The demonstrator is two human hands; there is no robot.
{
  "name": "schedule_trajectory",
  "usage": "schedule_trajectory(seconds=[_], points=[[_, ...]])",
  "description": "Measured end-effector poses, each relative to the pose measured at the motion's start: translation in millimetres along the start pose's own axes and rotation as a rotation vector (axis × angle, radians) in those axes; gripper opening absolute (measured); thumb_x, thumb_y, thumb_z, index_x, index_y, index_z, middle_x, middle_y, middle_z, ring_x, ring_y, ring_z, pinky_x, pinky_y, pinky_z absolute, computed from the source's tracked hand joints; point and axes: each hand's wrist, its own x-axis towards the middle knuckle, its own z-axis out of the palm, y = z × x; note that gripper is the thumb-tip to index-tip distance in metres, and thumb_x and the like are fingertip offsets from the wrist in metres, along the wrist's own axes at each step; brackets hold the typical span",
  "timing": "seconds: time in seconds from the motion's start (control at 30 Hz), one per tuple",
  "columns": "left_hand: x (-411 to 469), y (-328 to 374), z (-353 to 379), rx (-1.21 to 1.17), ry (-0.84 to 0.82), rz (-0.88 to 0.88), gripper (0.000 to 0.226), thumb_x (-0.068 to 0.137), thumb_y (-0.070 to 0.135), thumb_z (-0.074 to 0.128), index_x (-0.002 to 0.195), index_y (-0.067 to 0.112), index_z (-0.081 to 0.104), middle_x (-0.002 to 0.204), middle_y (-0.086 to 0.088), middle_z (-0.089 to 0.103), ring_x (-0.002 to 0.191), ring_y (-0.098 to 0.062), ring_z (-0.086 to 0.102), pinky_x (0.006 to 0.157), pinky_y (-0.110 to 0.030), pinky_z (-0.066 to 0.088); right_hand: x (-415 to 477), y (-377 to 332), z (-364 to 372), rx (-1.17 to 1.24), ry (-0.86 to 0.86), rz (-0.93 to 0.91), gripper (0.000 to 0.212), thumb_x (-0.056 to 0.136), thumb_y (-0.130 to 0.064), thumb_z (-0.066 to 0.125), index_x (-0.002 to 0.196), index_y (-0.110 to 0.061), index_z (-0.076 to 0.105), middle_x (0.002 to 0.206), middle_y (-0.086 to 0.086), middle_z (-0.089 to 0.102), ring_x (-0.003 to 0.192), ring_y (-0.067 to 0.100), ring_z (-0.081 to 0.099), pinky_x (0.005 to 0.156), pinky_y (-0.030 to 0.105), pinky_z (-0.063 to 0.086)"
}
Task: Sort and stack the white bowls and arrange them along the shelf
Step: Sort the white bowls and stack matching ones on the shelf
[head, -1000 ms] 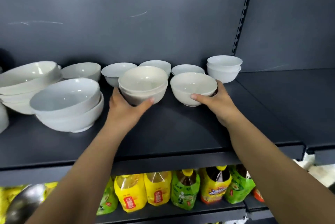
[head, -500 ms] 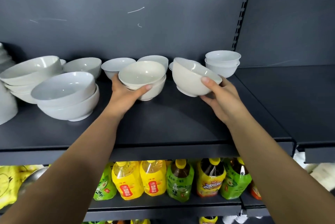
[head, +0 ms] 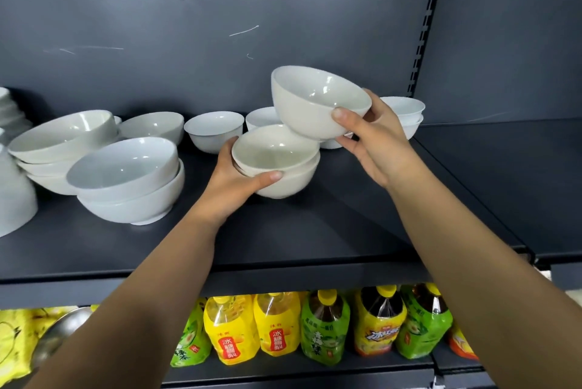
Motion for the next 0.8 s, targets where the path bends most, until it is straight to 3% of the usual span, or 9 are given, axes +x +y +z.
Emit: schedule_trajectory(seconds=[0.1,0.17,0.2,0.27,0.37,0.5,0.67,0.73,0.8], points=[[-4.1,5.7,1.4,-0.003,-0.072,0.008,0.096,0.057,0.024,0.084,0.134,0.027,0.026,0.126,0.020,0.043,0.104,0.016,0.048,0.084,-0.004,0.039,0.7,4.3,3.3,-0.018,-0.056,0.001,0.039,0.066,-0.017,0.069,0.102,-0.015,0.054,0.096,-0.007,0.063,0.085,0.002,0.065,0.074,0.021,0.053],[-4.4,12.1,1.2,-0.001,-0.060,0.029,0.118,0.050,0.045,0.077,0.146,0.027,0.012,0.142,0.021,0.024,0.126,0.007,0.032,0.101,-0.017,0.031,0.6,8.2,5.7,-0.075,-0.085,0.000,0.052,0.060,-0.021,0.075,0.107,-0.013,0.053,0.099,-0.006,0.063,0.092,0.005,0.064,0.082,0.026,0.053],[-4.6,15.8,1.4,0.004,-0.063,0.061,0.117,0.049,0.052,0.073,0.147,0.028,0.013,0.147,0.018,0.023,0.131,0.003,0.030,0.105,-0.021,0.030,0.9,10.2,6.3,-0.103,-0.093,-0.006,0.059,0.056,-0.026,0.077,0.108,-0.014,0.053,0.102,-0.005,0.064,0.097,0.008,0.063,0.088,0.029,0.052],[-5.1,20.2,3.1,0.020,-0.069,0.124,0.098,0.055,0.057,0.068,0.142,0.031,0.032,0.145,0.012,0.039,0.130,-0.001,0.037,0.107,-0.026,0.033,1.6,12.4,7.2,-0.163,-0.104,-0.027,0.063,0.051,-0.032,0.077,0.107,-0.015,0.053,0.105,-0.004,0.064,0.102,0.012,0.061,0.092,0.032,0.051],[-5.2,24.9,6.4,-0.015,-0.037,0.175,0.062,0.060,0.055,0.065,0.118,0.039,0.052,0.128,0.012,0.055,0.121,-0.001,0.048,0.103,-0.026,0.038,2.6,14.7,8.8,-0.254,-0.116,-0.048,0.056,0.055,-0.030,0.079,0.104,-0.021,0.054,0.105,-0.006,0.064,0.099,0.005,0.061,0.084,0.024,0.051],[-0.4,31.5,3.8,-0.070,0.002,0.151,0.055,0.057,0.054,0.068,0.109,0.040,0.055,0.117,0.014,0.061,0.114,-0.003,0.055,0.099,-0.030,0.044,2.7,20.1,10.4,-0.269,-0.113,-0.035,0.045,0.064,-0.029,0.071,0.105,-0.023,0.053,0.104,-0.011,0.063,0.094,-0.003,0.061,0.082,0.018,0.047],[-5.5,23.0,-5.8,-0.021,-0.018,0.191,0.055,0.059,0.049,0.071,0.112,0.042,0.055,0.125,0.010,0.059,0.119,-0.006,0.052,0.105,-0.039,0.041,1.1,23.6,11.1,-0.323,-0.174,-0.027,0.048,0.065,-0.026,0.074,0.107,-0.027,0.051,0.103,-0.018,0.061,0.098,-0.006,0.058,0.082,0.014,0.047],[-9.1,18.4,-6.8,-0.021,-0.004,0.195,0.055,0.059,0.048,0.070,0.111,0.044,0.055,0.124,0.013,0.059,0.119,-0.004,0.051,0.105,-0.036,0.041,0.4,29.6,12.3,-0.328,-0.187,-0.014,0.049,0.067,-0.024,0.075,0.110,-0.025,0.051,0.102,-0.021,0.060,0.102,-0.002,0.057,0.085,0.015,0.046],[-10.7,15.5,-7.5,-0.009,0.010,0.198,0.055,0.059,0.049,0.069,0.112,0.043,0.054,0.121,0.018,0.059,0.117,0.002,0.051,0.104,-0.029,0.040,0.6,36.4,13.2,-0.331,-0.186,-0.005,0.054,0.061,-0.035,0.076,0.108,-0.026,0.052,0.105,-0.016,0.062,0.107,0.005,0.056,0.091,0.021,0.047]])
